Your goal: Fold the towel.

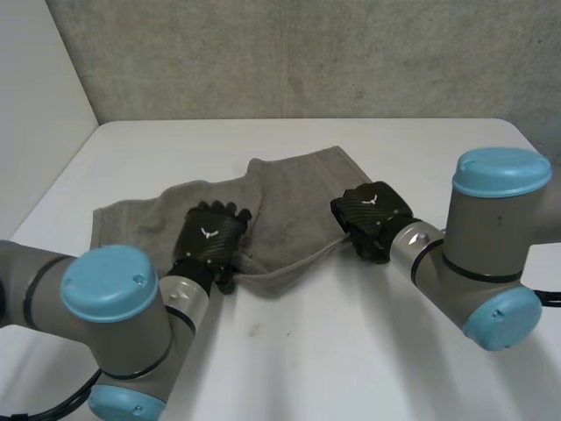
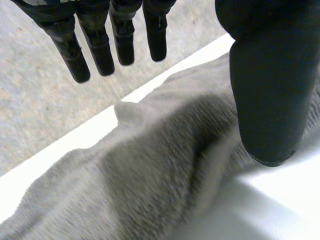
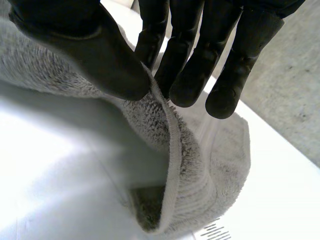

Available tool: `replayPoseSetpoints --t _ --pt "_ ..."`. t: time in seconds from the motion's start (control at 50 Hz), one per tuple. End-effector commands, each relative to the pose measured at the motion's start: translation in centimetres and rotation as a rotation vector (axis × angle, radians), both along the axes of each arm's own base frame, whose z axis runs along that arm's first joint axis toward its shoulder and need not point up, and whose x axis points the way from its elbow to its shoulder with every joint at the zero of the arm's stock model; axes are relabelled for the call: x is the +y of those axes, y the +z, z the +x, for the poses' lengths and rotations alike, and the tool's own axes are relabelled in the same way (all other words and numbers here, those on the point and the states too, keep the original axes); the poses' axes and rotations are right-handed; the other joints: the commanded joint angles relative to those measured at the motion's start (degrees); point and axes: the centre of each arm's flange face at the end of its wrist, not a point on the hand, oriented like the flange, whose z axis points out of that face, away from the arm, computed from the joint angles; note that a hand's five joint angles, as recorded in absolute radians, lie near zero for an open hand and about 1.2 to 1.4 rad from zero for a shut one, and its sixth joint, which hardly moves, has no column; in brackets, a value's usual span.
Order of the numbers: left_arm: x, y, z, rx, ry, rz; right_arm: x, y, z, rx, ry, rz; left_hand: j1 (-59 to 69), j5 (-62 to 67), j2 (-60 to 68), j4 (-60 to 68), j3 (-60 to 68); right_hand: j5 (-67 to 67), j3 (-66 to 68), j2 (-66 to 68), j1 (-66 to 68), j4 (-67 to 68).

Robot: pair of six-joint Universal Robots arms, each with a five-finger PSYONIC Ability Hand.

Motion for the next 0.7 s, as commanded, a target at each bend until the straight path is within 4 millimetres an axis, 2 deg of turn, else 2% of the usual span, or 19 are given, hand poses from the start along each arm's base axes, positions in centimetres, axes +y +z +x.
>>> replayPoseSetpoints --t 0.02,0.16,0.26,0.36,0.54,0.6,0.64,0.66,0.7 --pt "0.5 2.1 0.8 0.030 0.017 -0.038 1.1 1.6 -0.6 -0.042 -0.015 0.005 -3.3 -2.7 -3.0 -3.1 -3.0 2.5 3.9 4.2 3.3 3.2" --pt "1.2 3.5 2.2 0.042 0.038 -0.058 0.7 2.7 -2.6 -0.098 -0.090 0.031 -2.4 -1.9 -2.2 -2.3 -2.2 2.5 3.9 4.2 3.3 3.2" --pt "0.6 3.6 5.5 0.021 0.130 -0.045 0.8 3.8 -3.5 -0.121 -0.112 0.020 0.6 1.1 0.8 0.7 0.9 2.5 3.9 4.2 3.3 3.2" --pt "0.8 3.5 6.9 0.005 0.170 -0.024 0.9 3.6 -4.0 -0.118 -0.125 0.027 7.1 7.7 7.4 7.3 7.4 2.5 3.9 4.2 3.3 3.2" --pt "1.2 2.4 7.4 -0.020 0.152 0.042 1.2 3.1 -4.2 -0.111 -0.129 0.043 8.0 8.6 8.3 8.2 8.3 2.5 3.9 4.2 3.3 3.2" --pt "0.7 1.6 7.4 -0.023 0.133 0.064 1.2 3.0 -4.3 -0.110 -0.129 0.045 8.0 8.6 8.3 8.2 8.3 2.5 3.9 4.2 3.3 3.2" --pt "0.1 0.0 7.2 -0.045 0.123 0.103 1.2 2.9 -4.3 -0.108 -0.128 0.045 8.5 9.1 8.8 8.7 8.8 2.5 3.9 4.2 3.3 3.2" --pt "0.1 0.0 7.2 -0.045 0.123 0.103 1.2 2.9 -4.3 -0.108 -0.129 0.047 8.5 9.1 8.8 8.7 8.8 2.5 3.9 4.2 3.3 3.2" --pt "-1.2 -0.6 7.0 -0.046 0.133 0.111 1.3 2.8 -4.3 -0.107 -0.129 0.050 9.0 9.6 9.3 9.2 9.3 2.5 3.9 4.2 3.3 3.2"
